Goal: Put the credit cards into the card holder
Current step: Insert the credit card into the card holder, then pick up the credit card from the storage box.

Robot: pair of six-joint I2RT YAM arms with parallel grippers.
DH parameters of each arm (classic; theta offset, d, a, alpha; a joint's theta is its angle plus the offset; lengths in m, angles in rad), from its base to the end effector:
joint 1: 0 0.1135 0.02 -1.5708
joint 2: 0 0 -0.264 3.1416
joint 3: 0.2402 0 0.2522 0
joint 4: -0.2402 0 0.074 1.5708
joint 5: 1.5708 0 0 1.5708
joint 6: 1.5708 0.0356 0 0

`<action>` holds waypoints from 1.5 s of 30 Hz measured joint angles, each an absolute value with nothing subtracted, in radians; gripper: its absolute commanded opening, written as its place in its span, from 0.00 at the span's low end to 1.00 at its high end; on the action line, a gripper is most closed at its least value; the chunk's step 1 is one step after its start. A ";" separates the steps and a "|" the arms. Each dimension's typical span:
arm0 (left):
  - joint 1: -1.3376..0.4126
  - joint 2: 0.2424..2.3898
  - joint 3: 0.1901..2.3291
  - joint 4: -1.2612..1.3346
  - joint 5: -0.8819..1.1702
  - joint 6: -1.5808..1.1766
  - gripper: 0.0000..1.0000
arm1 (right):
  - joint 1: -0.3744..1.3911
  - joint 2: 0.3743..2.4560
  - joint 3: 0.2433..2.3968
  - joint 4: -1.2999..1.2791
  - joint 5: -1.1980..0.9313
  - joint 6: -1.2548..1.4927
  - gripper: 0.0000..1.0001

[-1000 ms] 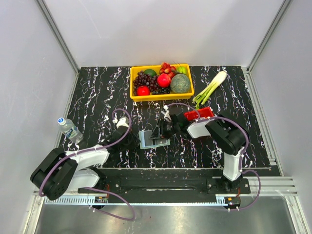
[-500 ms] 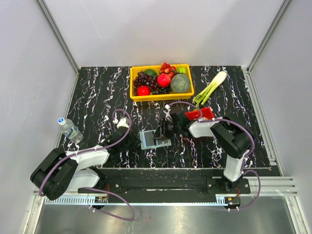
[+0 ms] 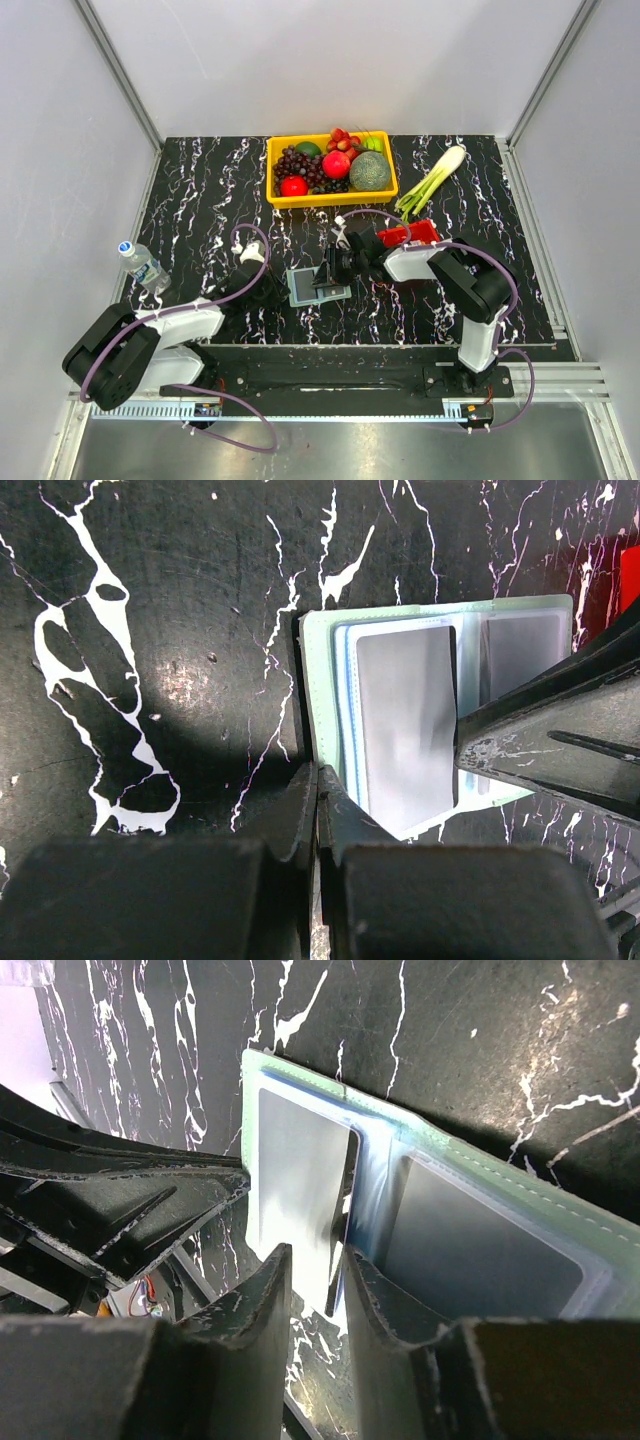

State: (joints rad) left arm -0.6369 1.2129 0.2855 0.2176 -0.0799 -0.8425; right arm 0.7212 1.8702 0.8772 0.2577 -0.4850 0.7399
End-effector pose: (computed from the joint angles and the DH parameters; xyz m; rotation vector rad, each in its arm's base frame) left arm 0.1669 -0.1199 0.1294 -0.2867 2.3551 -0.6642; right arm 0.2595 0.2503 0.1226 -0.2565 2.5560 1.2268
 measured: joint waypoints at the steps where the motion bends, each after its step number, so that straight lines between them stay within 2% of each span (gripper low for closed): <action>1: -0.637 1.213 0.286 0.217 -0.080 -0.842 0.00 | 0.721 1.870 0.878 0.255 -0.482 0.739 0.38; 9: -0.644 1.195 0.285 0.195 -0.083 -0.842 0.00 | 0.733 1.784 0.907 0.111 -0.381 0.657 0.47; 10: -0.645 1.185 0.285 0.185 -0.083 -0.842 0.08 | 0.732 1.763 0.913 0.087 -0.365 0.640 0.47; 12: -0.645 1.163 0.285 0.165 -0.085 -0.839 0.32 | 0.730 1.726 0.929 0.042 -0.340 0.609 0.48; 13: -0.646 1.150 0.285 0.156 -0.088 -0.837 0.34 | 0.726 1.708 0.939 0.022 -0.329 0.595 0.48; 15: -0.646 1.129 0.285 0.143 -0.091 -0.831 0.49 | 0.717 1.670 0.955 -0.009 -0.311 0.570 0.48; 21: -0.646 1.061 0.292 0.076 -0.114 -0.813 0.63 | 0.640 1.576 0.957 -0.080 -0.280 0.537 0.51; 25: -0.646 1.030 0.339 0.014 -0.119 -0.786 0.82 | 0.549 1.499 0.947 -0.135 -0.267 0.521 0.52; 31: -0.646 1.124 0.606 -0.064 -0.095 -0.695 0.79 | 0.371 1.424 0.952 -0.248 -0.239 0.463 0.51; 35: -0.650 1.334 0.858 -0.045 0.003 -0.637 0.76 | 0.287 1.440 0.963 -0.348 -0.222 0.426 0.51; 38: -0.664 1.497 1.002 -0.046 0.087 -0.611 0.69 | 0.254 1.477 0.990 -0.419 -0.201 0.400 0.52; 45: -0.715 1.806 1.203 -0.088 0.224 -0.576 0.70 | 0.223 1.599 1.103 -0.515 -0.156 0.350 0.52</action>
State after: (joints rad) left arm -0.7147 1.8061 1.2026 -0.0879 0.2245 -0.5758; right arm 0.2234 1.5990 1.1027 -0.5148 -0.1562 0.3504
